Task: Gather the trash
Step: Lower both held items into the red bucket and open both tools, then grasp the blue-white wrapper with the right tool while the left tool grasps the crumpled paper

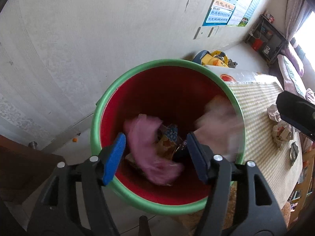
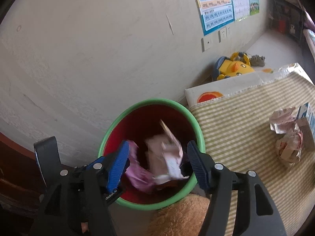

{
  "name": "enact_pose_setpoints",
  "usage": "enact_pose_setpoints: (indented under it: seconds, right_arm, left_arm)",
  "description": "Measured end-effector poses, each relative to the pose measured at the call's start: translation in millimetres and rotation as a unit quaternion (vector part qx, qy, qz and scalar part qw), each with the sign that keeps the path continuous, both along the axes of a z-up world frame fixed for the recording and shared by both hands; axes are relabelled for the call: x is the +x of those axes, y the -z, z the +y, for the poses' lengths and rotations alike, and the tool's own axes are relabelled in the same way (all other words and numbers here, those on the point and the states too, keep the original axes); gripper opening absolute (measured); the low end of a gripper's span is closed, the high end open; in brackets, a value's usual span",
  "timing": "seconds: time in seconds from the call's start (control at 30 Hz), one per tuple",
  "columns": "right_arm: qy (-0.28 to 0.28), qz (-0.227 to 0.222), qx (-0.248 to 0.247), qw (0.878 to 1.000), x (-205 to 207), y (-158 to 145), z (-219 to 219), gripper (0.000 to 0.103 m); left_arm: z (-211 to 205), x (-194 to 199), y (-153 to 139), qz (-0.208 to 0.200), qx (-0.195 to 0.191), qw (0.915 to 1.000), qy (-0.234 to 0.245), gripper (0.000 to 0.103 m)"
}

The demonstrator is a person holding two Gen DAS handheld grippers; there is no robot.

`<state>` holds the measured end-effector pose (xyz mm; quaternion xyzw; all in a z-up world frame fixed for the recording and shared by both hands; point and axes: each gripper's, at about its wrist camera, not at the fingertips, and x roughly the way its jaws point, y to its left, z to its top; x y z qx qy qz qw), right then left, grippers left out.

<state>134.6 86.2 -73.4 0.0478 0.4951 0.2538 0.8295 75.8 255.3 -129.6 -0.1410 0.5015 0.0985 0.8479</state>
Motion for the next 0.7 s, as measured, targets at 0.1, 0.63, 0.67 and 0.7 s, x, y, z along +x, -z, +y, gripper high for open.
enact_pose_setpoints:
  seconds: [0.1,0.63,0.67,0.7]
  right_arm:
    - [0.007,-0.002,0.001,1.000,-2,-3,-8,0.060]
    - [0.319,0.035,-0.127,0.939,1,39,-320,0.066]
    - [0.309,0.052,-0.142,0.939,6,47,-334,0.065]
    - [0.301,0.058,-0.154,0.939,9,52,-340,0.065]
  left_arm:
    - [-3,-2,-1,0.002,0.003,1.0000,0.002,0.063]
    - [-61,2,-18,-0.004,0.024,0.9980,0.058,0.064]
    - [-69,4,-19,-0.004,0.021,0.9977,0.064,0.064]
    - [-73,5,-19,-0.003,0.019,0.9975,0.068,0.064]
